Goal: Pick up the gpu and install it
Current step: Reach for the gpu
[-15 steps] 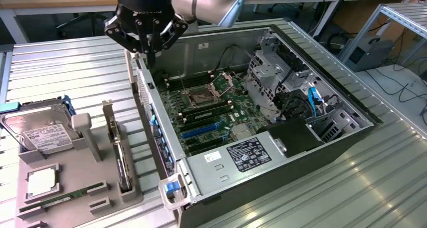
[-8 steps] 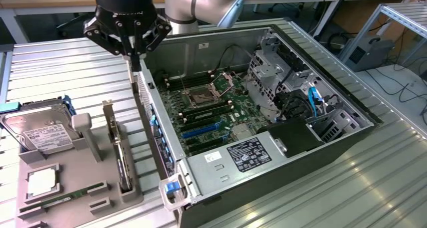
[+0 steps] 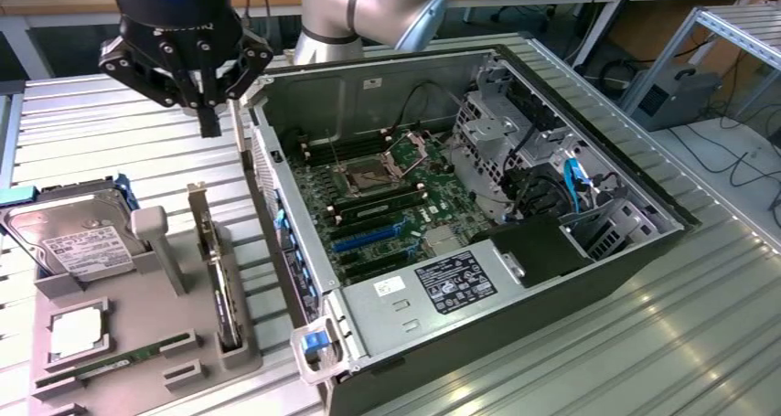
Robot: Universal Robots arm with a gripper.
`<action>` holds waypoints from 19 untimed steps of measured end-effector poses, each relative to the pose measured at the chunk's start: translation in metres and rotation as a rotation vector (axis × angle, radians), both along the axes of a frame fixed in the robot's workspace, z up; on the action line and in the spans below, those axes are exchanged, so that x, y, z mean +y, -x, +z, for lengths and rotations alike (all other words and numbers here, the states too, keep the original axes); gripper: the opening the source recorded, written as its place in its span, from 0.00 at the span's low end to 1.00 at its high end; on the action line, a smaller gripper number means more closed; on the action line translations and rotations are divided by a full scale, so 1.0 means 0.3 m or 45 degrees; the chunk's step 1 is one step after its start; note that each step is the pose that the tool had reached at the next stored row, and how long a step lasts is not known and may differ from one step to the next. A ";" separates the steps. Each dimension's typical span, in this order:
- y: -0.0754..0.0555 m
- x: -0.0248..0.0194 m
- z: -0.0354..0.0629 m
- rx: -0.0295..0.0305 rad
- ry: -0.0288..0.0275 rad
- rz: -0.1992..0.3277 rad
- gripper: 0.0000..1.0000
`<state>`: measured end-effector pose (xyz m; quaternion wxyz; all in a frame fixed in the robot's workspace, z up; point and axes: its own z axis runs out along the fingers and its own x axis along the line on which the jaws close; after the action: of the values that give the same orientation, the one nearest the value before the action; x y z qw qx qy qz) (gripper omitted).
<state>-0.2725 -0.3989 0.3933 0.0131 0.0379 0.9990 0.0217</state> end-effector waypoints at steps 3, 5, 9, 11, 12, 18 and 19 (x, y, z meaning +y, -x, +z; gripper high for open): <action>0.032 0.000 0.000 0.0002 0.0001 0.000 0.11; 0.053 0.000 0.000 0.0001 0.0001 0.000 0.11; 0.084 0.000 0.000 0.0001 0.0001 0.000 0.11; 0.085 0.000 0.000 0.0001 0.0001 0.000 0.11; 0.085 0.000 0.000 0.0002 0.0001 0.000 0.11; 0.085 -0.027 0.000 0.0001 0.0001 0.000 0.11; 0.085 -0.036 0.000 0.0001 0.0001 0.000 0.11</action>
<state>-0.2980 -0.4097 0.3933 0.0131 0.0379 0.9990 0.0217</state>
